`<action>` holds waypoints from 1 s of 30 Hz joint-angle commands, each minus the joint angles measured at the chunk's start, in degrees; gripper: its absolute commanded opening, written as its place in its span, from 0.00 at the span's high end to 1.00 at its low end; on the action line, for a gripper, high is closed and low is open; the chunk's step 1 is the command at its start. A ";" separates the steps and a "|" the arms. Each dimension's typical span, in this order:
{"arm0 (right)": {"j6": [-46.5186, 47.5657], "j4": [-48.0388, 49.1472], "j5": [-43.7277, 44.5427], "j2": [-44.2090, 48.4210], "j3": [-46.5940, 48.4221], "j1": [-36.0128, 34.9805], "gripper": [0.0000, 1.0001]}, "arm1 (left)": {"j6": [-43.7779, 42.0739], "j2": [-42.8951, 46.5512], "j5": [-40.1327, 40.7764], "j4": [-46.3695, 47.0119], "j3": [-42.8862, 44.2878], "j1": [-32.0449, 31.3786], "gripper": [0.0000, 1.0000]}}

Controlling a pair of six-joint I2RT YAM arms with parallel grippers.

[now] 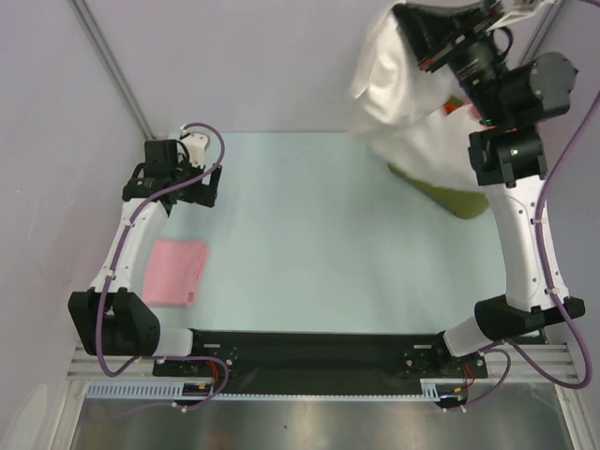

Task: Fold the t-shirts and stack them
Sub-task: Move the tshirt to the center of the board, then flatten the tshirt out

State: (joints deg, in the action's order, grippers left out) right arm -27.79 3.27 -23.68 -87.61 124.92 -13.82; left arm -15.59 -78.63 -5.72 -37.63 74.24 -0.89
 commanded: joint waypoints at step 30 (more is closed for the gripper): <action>18.05 -18.64 15.00 3.61 -59.37 -13.33 0.44 | -20.26 -9.34 -6.23 5.36 -11.12 -14.32 0.14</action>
State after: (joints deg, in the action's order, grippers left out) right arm -15.40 -18.39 -4.64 -79.66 61.01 -24.93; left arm -30.48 -87.77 -10.68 -38.02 65.56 -14.52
